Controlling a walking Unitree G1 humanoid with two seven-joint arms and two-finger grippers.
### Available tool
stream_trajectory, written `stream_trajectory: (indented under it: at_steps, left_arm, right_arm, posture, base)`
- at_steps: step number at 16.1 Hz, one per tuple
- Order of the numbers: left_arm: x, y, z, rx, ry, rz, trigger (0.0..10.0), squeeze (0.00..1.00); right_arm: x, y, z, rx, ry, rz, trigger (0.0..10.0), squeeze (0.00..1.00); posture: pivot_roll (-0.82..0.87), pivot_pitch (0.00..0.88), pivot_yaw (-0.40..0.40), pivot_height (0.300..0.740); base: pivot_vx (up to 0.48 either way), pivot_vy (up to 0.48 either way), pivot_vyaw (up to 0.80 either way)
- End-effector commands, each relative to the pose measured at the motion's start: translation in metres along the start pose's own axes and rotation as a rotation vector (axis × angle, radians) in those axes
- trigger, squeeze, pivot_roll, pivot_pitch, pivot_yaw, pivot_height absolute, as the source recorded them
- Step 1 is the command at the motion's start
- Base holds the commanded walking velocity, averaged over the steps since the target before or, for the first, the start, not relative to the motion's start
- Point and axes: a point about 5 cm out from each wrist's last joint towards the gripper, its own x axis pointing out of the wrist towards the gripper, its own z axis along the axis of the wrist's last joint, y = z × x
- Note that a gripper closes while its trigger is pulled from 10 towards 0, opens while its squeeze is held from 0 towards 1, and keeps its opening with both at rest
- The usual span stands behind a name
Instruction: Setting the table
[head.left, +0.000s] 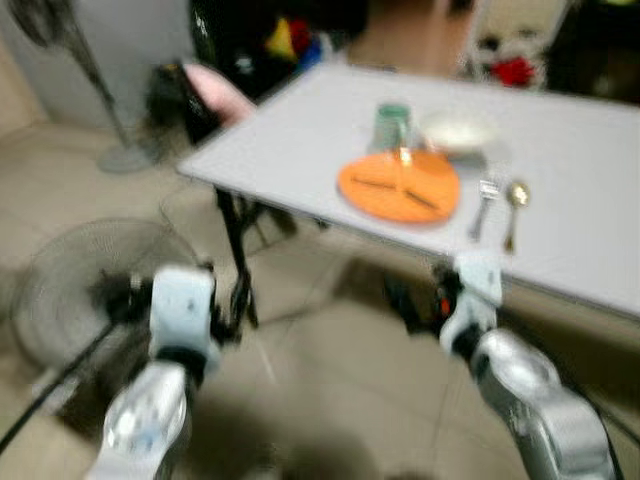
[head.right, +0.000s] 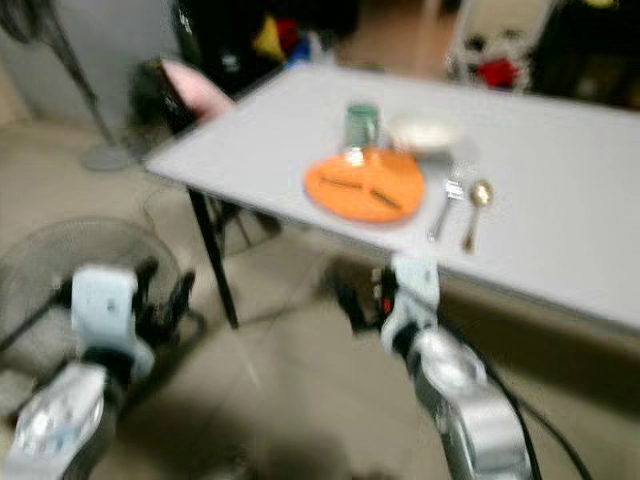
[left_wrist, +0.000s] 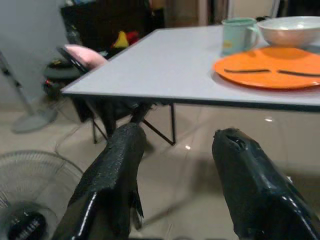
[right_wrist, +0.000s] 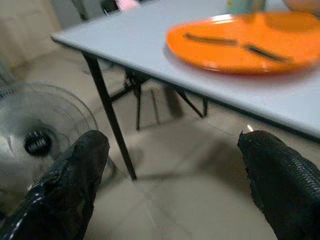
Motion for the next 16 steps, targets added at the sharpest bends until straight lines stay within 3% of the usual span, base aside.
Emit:
stream_trajectory:
  at_steps: [1, 4, 10, 14, 16]
  left_arm:
    - [0.000, 0.002, -0.001, 0.014, 0.005, 0.001, 10.0, 0.00]
    - [-0.001, 0.004, -0.001, 0.025, 0.001, 0.003, 10.0, 0.00]
    - [0.003, 0.042, -0.010, 0.030, -0.053, 0.223, 10.0, 0.00]
    - [-0.001, 0.050, -0.023, 0.067, -0.042, 0.224, 10.0, 0.00]
    - [-0.006, 0.050, -0.018, 0.080, -0.053, 0.187, 10.0, 0.00]
  right_arm:
    - [-0.001, 0.001, 0.008, -0.010, -0.032, 0.021, 10.0, 0.00]
    - [-0.005, 0.006, 0.012, -0.045, -0.051, 0.085, 10.0, 0.00]
    - [-0.014, -0.005, 0.011, -0.036, -0.080, 0.051, 10.0, 0.00]
    - [-0.018, -0.007, 0.009, -0.030, -0.066, 0.060, 10.0, 0.00]
    - [-0.014, -0.006, 0.009, -0.029, -0.066, 0.066, 10.0, 0.00]
  posture:
    - [-0.05, 0.000, 0.070, 0.740]
    - [-0.05, 0.000, 0.068, 0.740]
    - [-0.08, 0.000, 0.046, 0.740]
    - [-0.09, 0.000, 0.017, 0.740]
    - [-0.08, 0.000, 0.019, 0.740]
  base:
    - [0.000, 0.000, 0.00]
    - [0.000, 0.000, 0.27]
    - [0.000, 0.000, 0.80]
    - [0.000, 0.000, 0.80]
    - [0.000, 0.000, 0.80]
